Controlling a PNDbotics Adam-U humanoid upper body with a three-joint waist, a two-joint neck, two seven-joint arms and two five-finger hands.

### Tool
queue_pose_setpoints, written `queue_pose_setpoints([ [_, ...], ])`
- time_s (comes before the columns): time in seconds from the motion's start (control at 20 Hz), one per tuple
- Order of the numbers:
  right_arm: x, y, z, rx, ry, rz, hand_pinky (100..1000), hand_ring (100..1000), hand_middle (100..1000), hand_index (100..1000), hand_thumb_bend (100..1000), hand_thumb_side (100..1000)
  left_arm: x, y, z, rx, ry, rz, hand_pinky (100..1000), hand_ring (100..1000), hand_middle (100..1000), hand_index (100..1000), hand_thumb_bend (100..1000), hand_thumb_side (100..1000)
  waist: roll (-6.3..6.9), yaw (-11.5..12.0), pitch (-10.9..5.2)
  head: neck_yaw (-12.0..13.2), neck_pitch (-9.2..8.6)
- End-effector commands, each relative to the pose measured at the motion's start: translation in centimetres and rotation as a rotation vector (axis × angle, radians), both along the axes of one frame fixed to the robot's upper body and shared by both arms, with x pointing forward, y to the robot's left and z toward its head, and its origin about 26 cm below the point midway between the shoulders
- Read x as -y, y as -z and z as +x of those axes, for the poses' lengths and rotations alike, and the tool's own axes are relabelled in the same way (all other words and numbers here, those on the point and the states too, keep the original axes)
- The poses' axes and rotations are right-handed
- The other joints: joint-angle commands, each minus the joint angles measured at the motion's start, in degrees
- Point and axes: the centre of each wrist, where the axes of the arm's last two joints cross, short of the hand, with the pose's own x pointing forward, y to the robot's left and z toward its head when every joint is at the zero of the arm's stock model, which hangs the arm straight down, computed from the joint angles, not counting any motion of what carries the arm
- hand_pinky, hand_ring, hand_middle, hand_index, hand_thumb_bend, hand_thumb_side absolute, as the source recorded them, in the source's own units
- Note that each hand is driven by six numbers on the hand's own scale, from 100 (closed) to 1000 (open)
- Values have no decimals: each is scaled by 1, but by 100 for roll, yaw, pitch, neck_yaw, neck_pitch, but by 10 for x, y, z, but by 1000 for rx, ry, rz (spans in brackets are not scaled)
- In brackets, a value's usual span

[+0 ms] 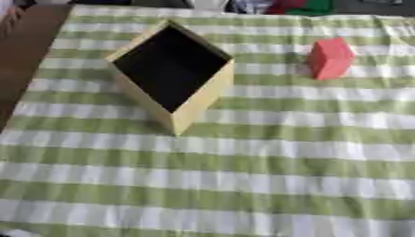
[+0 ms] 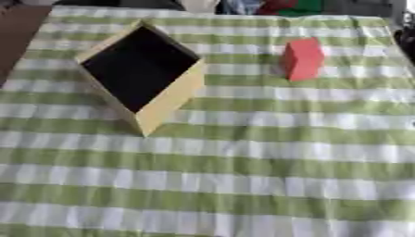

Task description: Pick up objects on the table and place them in the box.

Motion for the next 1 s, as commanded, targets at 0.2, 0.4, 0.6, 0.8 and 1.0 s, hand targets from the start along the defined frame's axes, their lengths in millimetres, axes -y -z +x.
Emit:
queue_pose_setpoints([
  [0.2, 2, -12, -5, 38, 10, -28, 838, 799, 736, 938, 100, 496, -3, -8, -2, 25, -7, 20, 1000, 504, 519, 769, 131, 150, 1, 1, -70, -27, -46],
  [0.4, 3, -17, -5, 44, 20, -56, 840, 804, 739, 934, 100, 486, -3, -7, -3, 23, -6, 20, 1000, 503, 518, 769, 129, 151, 0, 9, -59, -37, -67],
  [0.6, 5, -33, -6, 64, 59, -119, 842, 809, 741, 919, 100, 467, -2, -7, -3, 20, -3, 22, 1000, 502, 518, 769, 127, 151, -3, 8, -56, -66, -60],
  [0.8, 3, -60, -9, 50, 127, -244, 843, 814, 743, 904, 100, 393, -2, -6, -3, 14, 1, 27, 1000, 502, 518, 769, 126, 151, -8, 26, -84, -90, -8],
  [1.0, -3, -88, -14, -9, 179, -398, 848, 826, 748, 887, 100, 303, -2, -5, -3, 6, 5, 34, 1000, 502, 518, 769, 126, 148, -7, 65, -138, -117, 35],
])
